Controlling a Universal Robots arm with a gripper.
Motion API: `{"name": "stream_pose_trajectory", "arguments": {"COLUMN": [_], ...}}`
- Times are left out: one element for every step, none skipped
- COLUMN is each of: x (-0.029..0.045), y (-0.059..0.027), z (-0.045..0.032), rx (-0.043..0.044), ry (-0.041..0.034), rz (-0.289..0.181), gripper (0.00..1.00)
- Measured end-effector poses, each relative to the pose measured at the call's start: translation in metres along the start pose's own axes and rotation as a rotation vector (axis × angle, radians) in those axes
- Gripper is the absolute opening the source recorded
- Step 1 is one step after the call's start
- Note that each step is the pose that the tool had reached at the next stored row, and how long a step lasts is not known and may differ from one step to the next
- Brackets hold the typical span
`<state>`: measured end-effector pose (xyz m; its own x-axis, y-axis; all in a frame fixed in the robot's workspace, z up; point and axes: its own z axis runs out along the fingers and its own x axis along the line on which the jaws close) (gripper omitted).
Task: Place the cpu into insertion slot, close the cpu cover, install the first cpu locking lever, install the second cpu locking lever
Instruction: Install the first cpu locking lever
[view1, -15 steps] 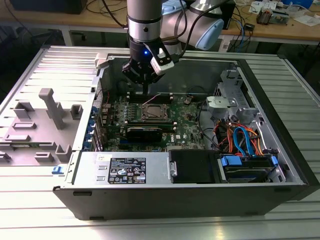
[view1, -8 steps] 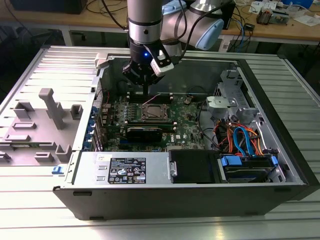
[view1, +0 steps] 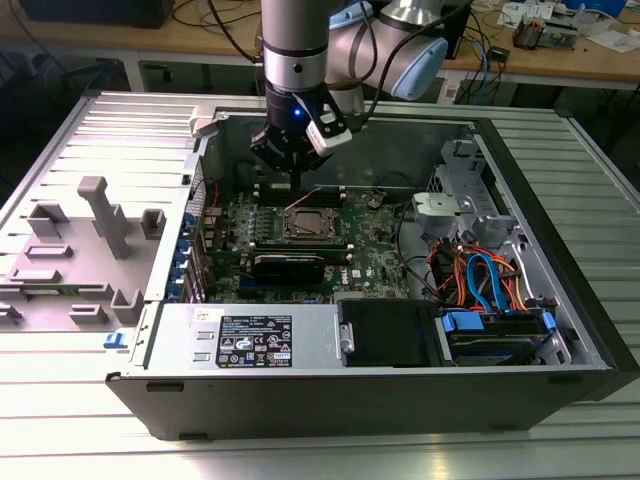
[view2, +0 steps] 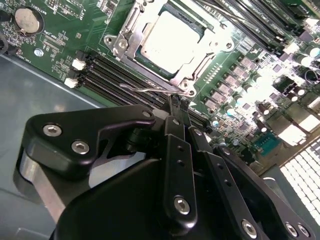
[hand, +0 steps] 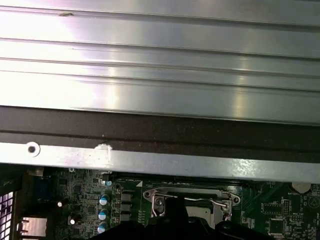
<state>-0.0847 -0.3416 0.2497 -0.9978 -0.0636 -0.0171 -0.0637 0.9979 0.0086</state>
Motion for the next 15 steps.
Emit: {"name": "stream_pose_trajectory", "arguments": {"x": [-0.0006, -0.0012, -0.0018, -0.0025, -0.0032, -0.0040, -0.0054, -0.0060, -0.0068, -0.0076, -0.0081, -0.0085, -0.0088, -0.0089, -0.0090], "y": [0.0005, 0.0012, 0.0018, 0.0022, 0.0027, 0.0032, 0.0039, 0.0042, 0.0045, 0.0048, 0.0050, 0.0051, 0.0051, 0.0052, 0.0053], "z": [0.0005, 0.0012, 0.0019, 0.0025, 0.0031, 0.0037, 0.0045, 0.0049, 0.0054, 0.0059, 0.0065, 0.0074, 0.0080, 0.0085, 0.0091], "rx": [0.0001, 0.0001, 0.0000, 0.0000, 0.0001, 0.0000, 0.0004, 0.0006, 0.0008, 0.0009, 0.0009, 0.0012, 0.0014, 0.0016, 0.0017], "ry": [0.0001, 0.0000, -0.0001, 0.0000, 0.0000, 0.0000, 0.0000, 0.0001, 0.0000, -0.0001, -0.0001, -0.0001, -0.0002, -0.0003, -0.0003], "rz": [0.000, 0.000, 0.000, 0.000, 0.000, 0.000, 0.001, 0.001, 0.002, 0.003, 0.007, 0.020, 0.030, 0.042, 0.050], "gripper": [0.11, 0.11, 0.11, 0.11, 0.11, 0.11, 0.11, 0.11, 0.11, 0.11, 0.11, 0.11, 0.11, 0.11, 0.11]}}
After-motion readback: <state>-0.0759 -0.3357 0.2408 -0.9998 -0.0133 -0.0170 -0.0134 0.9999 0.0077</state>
